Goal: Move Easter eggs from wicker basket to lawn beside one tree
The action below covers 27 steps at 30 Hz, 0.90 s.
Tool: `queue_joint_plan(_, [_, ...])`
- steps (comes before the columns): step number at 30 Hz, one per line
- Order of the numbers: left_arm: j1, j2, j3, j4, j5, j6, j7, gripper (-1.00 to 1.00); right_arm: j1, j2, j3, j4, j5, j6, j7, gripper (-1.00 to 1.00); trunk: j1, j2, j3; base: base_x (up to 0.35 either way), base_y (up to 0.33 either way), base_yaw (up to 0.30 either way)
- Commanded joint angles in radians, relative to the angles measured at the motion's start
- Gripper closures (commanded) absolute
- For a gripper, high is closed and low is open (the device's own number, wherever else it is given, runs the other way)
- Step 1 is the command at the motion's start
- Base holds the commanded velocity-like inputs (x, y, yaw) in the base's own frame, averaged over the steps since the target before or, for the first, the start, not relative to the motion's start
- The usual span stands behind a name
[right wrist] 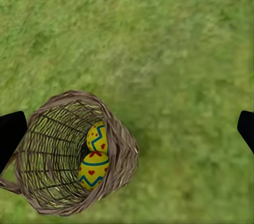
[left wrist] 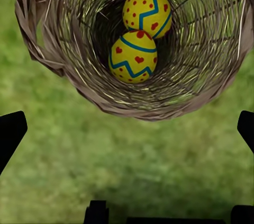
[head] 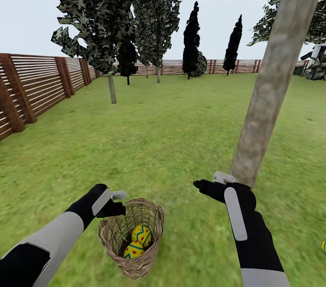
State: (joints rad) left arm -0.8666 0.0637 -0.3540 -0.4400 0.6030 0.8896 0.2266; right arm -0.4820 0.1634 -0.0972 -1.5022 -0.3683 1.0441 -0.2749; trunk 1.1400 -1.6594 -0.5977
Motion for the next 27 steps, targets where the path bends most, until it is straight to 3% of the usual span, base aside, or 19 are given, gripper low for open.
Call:
queue_joint_plan(1, [0.000,0.001,-0.007,-0.002,0.011,0.002,0.008,-1.00,-0.001,0.001,-0.001,-0.001,-0.011,0.003,-0.009,-1.00,0.004,-0.008,-0.004,0.000,0.000,0.000])
queue_joint_plan(17, [0.000,0.001,-0.015,-0.002,0.001,-0.036,0.007,-1.00,0.000,0.001,0.000,-0.001,-0.011,0.003,-0.009,-1.00,0.065,-0.120,-0.062,0.000,0.000,0.000])
queue_joint_plan(27, [0.000,0.000,-0.021,-0.003,0.000,-0.055,0.007,-1.00,-0.001,0.002,0.001,-0.001,-0.012,0.003,-0.009,-1.00,0.084,-0.155,-0.094,0.000,0.000,0.000])
